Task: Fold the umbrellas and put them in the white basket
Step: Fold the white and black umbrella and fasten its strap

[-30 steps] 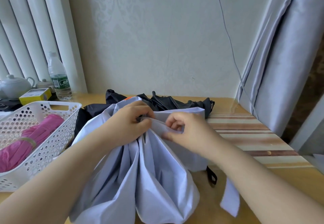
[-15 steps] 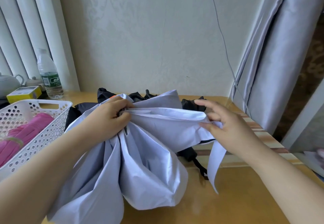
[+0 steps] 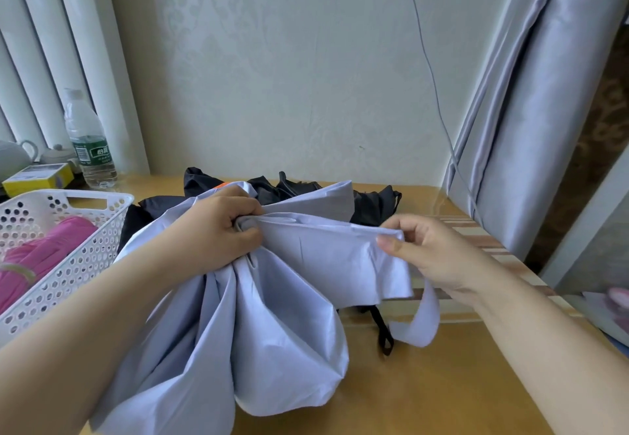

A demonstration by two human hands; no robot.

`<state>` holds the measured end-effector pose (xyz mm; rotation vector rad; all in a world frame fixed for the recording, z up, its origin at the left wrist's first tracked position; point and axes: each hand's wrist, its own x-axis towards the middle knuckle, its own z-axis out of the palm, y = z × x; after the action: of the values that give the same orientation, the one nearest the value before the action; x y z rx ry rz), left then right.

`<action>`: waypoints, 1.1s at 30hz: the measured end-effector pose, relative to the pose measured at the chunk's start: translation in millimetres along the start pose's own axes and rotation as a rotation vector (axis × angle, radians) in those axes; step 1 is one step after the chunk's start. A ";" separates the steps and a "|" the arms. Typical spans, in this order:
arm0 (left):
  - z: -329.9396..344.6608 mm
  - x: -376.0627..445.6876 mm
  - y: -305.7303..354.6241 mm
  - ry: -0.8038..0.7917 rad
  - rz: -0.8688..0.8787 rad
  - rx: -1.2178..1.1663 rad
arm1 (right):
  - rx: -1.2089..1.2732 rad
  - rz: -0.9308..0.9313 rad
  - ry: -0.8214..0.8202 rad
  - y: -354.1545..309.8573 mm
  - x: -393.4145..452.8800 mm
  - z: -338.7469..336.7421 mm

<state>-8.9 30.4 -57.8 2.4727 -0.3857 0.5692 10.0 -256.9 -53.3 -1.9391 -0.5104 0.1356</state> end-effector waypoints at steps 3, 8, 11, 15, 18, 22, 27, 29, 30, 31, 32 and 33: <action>-1.2 0.2 -0.1 -0.014 0.002 0.005 | 0.026 -0.145 0.186 -3.7 -1.2 -1.2; -0.1 4.5 0.7 -0.022 0.004 -0.007 | -0.368 -0.187 0.180 -1.6 -9.3 -8.7; -1.5 5.7 0.4 -0.031 0.010 -0.005 | -0.405 0.012 -0.039 8.9 -13.3 -8.1; 0.2 6.4 6.4 -0.034 0.000 0.005 | -0.374 0.020 0.148 6.0 -9.2 -27.6; 10.8 4.8 18.1 -0.030 0.032 0.033 | -0.752 0.126 0.143 12.9 -2.2 -23.6; 15.8 8.7 20.9 -0.023 0.021 0.047 | -0.830 -0.121 0.183 -9.6 -7.4 1.3; 14.4 9.9 22.5 -0.047 0.017 0.066 | -0.580 -0.408 0.011 -36.5 6.7 47.7; 14.5 8.3 22.7 -0.050 0.011 0.054 | -0.558 -0.396 -0.032 -32.3 18.9 60.4; 15.0 7.5 22.2 -0.049 0.005 0.051 | -0.527 -0.390 -0.039 -30.9 23.3 64.5; 15.7 7.4 20.8 -0.046 0.002 0.052 | -0.497 -0.375 -0.039 -30.4 26.8 68.0; 15.7 7.0 19.8 -0.040 0.003 0.050 | -0.469 -0.364 -0.039 -30.1 29.6 70.5; 15.2 6.8 19.4 -0.039 -0.004 0.044 | -0.437 -0.358 -0.042 -29.6 32.0 72.6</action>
<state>-5.7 5.1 -57.0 2.5296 -0.3869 0.5333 6.9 -172.4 -52.7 -2.2295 -0.9693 -0.1803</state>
